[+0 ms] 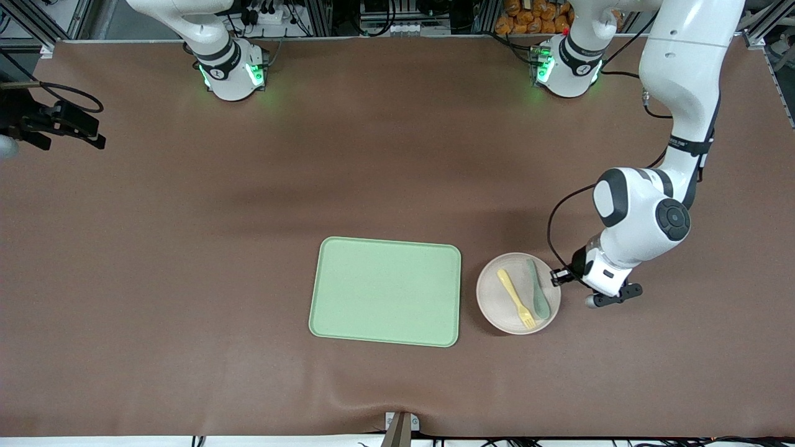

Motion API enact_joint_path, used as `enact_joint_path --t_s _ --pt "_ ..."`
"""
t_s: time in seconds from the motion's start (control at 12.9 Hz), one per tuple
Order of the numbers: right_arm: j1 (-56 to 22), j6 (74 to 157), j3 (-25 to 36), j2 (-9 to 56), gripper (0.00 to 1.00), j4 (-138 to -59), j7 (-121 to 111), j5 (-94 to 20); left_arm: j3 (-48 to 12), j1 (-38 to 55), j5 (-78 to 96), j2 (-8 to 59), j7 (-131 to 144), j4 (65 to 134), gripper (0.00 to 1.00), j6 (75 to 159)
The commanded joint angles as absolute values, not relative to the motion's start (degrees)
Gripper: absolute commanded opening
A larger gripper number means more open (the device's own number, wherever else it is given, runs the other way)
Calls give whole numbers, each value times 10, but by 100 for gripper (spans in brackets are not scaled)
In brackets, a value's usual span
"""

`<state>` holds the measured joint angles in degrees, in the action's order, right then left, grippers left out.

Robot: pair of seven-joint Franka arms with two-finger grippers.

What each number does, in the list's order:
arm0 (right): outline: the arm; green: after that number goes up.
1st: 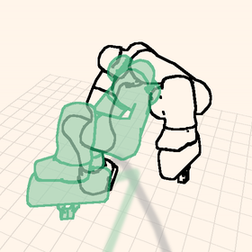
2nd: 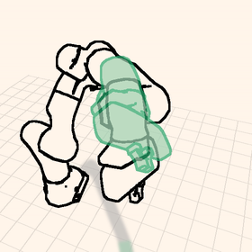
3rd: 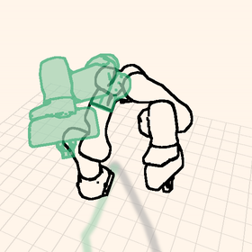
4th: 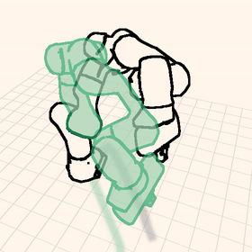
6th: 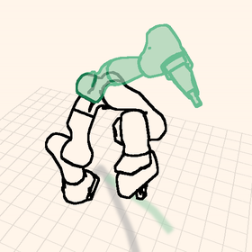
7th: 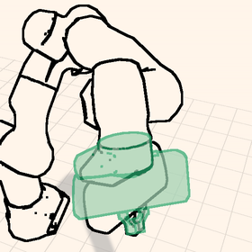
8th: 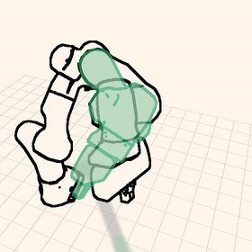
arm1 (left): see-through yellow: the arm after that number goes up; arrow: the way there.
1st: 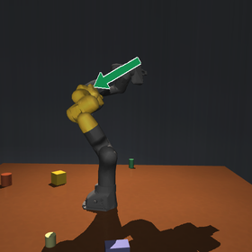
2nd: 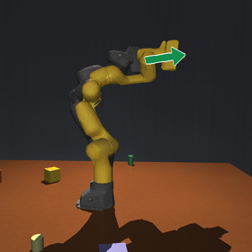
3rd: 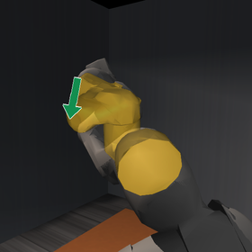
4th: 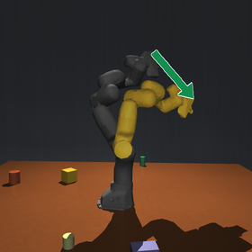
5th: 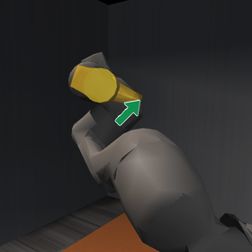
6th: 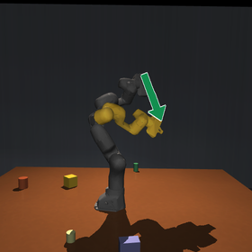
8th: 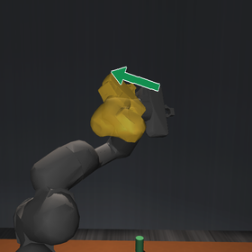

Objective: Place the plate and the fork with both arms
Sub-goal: 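Slide the plate with the left gripper onto the green tray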

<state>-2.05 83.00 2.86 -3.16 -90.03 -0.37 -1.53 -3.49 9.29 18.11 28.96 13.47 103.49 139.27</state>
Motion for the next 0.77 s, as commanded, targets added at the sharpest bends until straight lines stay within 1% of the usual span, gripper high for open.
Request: enact_joint_path --t_s 0.0,0.08,0.23,0.31,0.46,0.7 --pt "-17 835 24 -33 100 -905 4 -12 -65 102 192 284 173 980 0 1330" --pt "-17 836 24 -33 100 -905 4 -11 -80 112 192 297 196 963 0 1327" --pt "-18 835 24 -16 100 -905 2 -11 -83 162 183 348 269 906 0 1328" --pt "-18 832 23 -3 100 -906 1 -16 -80 178 182 372 292 882 0 1329" --pt "-52 843 23 40 100 -904 2 -24 -77 199 182 416 309 837 0 1337" --pt "-91 900 23 92 100 -904 3 -41 -77 222 183 463 300 823 0 1408"
